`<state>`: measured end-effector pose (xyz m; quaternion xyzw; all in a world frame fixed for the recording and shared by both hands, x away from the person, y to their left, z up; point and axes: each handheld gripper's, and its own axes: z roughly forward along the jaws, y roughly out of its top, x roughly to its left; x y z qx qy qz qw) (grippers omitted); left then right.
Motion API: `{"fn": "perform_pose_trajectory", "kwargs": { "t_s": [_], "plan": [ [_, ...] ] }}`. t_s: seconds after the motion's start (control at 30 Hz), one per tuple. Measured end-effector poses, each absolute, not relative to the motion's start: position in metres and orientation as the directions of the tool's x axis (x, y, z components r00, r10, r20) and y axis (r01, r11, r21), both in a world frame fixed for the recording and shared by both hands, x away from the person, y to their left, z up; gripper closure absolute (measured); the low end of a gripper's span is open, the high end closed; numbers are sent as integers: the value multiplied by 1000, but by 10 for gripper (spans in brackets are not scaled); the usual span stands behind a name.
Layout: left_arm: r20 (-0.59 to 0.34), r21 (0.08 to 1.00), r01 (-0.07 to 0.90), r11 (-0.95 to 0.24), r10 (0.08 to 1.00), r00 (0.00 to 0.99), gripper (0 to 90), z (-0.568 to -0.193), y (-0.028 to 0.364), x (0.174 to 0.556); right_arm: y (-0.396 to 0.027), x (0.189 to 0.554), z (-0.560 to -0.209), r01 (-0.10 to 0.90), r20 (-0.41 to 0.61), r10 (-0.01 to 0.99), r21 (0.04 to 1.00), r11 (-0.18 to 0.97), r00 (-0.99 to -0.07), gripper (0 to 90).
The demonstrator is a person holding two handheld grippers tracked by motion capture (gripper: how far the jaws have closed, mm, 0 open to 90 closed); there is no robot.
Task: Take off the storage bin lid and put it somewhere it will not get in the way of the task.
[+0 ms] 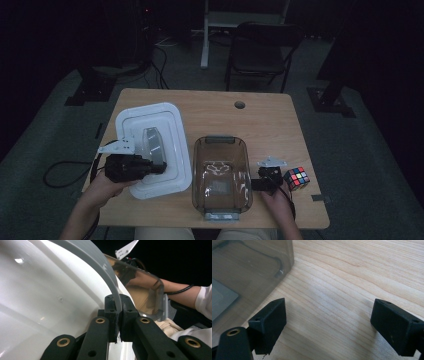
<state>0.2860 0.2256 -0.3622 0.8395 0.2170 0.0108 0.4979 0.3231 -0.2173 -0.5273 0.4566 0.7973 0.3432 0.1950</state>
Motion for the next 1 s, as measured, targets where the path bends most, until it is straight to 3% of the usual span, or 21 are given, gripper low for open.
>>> {"fn": "perform_pose_trajectory", "kwargs": {
  "t_s": [1.0],
  "plan": [
    [-443, 692, 559, -457, 343, 828, 870, -477, 223, 338, -217, 323, -527, 596, 3, 862, 724, 347, -506, 131]
  ]
}}
